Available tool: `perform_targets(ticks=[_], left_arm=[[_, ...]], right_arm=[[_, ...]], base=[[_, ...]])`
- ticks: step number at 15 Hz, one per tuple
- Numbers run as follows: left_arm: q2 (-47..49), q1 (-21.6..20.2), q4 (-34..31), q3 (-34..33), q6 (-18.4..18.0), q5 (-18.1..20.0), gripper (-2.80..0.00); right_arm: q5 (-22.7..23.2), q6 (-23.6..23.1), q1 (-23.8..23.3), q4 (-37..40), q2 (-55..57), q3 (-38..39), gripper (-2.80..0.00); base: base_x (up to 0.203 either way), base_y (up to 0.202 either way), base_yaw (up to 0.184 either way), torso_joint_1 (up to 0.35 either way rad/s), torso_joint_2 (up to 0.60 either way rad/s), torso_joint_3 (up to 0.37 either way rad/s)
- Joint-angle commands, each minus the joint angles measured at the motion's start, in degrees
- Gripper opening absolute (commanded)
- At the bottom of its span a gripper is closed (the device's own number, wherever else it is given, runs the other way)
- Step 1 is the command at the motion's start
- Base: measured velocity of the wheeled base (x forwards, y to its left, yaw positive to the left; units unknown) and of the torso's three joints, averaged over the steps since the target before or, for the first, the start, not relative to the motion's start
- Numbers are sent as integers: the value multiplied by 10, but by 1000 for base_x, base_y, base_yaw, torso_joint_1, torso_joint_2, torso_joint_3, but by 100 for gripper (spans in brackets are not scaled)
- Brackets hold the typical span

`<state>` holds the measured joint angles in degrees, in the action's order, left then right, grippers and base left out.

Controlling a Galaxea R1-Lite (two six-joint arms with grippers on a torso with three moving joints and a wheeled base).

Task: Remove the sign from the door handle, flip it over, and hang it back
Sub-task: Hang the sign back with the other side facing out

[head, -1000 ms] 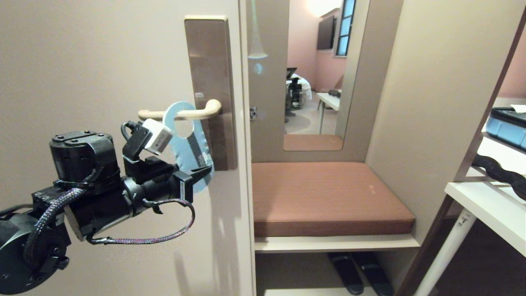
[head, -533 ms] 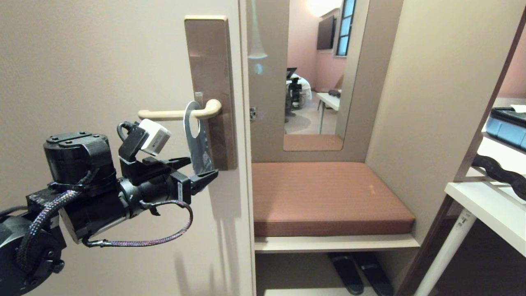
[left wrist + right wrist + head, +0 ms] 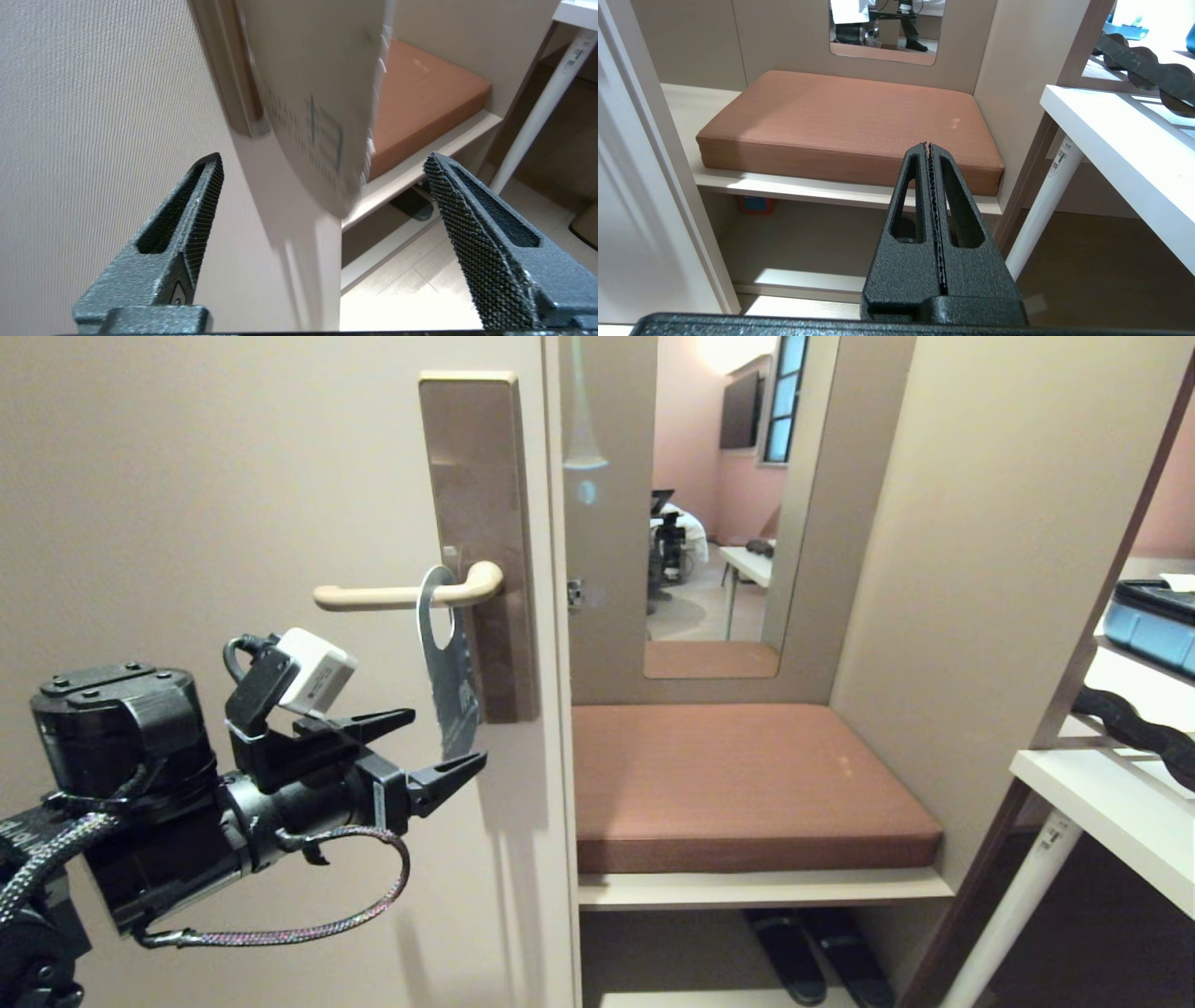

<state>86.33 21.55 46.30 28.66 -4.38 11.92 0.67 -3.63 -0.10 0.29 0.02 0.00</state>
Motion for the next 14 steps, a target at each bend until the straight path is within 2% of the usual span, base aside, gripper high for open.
perform_targets(ticks=[1,11,12,14], left_arm=[[-42,-1,5,-28,2,1,0],[-95,-13,27,-93,3,4,0],[-96,-13,27,-95,3,4,-280],[-97,-18,27,-95,4,4,-280]], right_arm=[[0,-1,0,1,0,0,-280],[0,-1,0,0,0,0,-280],[0,-1,0,0,0,0,-280],[0,-1,0,1,0,0,-280]], base=[[0,0,0,0,0,0],[0,0,0,0,0,0],[0,0,0,0,0,0],[0,0,0,0,0,0]])
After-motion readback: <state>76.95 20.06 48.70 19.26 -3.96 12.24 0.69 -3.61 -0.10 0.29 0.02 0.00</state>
